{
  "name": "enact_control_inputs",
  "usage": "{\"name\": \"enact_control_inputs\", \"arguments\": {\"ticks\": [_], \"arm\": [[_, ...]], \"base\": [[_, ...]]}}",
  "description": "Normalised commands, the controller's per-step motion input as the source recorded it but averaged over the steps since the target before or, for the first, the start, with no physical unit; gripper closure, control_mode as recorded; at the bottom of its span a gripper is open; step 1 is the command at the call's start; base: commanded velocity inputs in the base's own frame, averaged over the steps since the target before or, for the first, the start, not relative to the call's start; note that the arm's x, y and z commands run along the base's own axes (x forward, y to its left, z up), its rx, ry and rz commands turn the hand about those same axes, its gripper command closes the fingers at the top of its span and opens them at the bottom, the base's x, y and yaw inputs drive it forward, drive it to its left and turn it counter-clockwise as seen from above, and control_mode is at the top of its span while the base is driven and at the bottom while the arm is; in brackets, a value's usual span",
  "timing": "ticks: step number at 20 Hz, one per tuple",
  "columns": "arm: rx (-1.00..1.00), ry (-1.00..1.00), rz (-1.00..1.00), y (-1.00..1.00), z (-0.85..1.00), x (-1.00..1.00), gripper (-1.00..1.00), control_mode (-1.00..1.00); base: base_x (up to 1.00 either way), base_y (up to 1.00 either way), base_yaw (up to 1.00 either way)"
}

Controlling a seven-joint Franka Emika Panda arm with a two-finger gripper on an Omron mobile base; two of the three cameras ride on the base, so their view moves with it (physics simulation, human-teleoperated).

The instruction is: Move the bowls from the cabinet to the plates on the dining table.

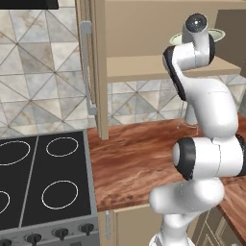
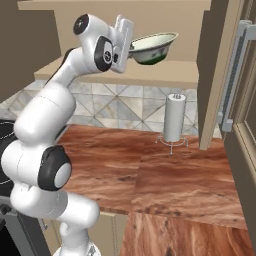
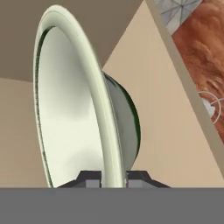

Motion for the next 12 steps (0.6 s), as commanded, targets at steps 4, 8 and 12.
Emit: {"name": "enact_control_inputs", "arguments": {"ticks": [4, 8, 12], "arm": [[0.03, 0.07, 0.08, 0.11, 0.3, -0.38, 1.0, -1.0], [0.06, 0.03, 0.05, 0.1, 0.21, -0.5, 1.0, -1.0], [0.09, -0.01, 0.0, 0.11, 0.04, -0.62, 1.0, -1.0]], "base": [[0.0, 0.0, 0.0], [0.0, 0.0, 0.0], [0.0, 0.0, 0.0]]}}
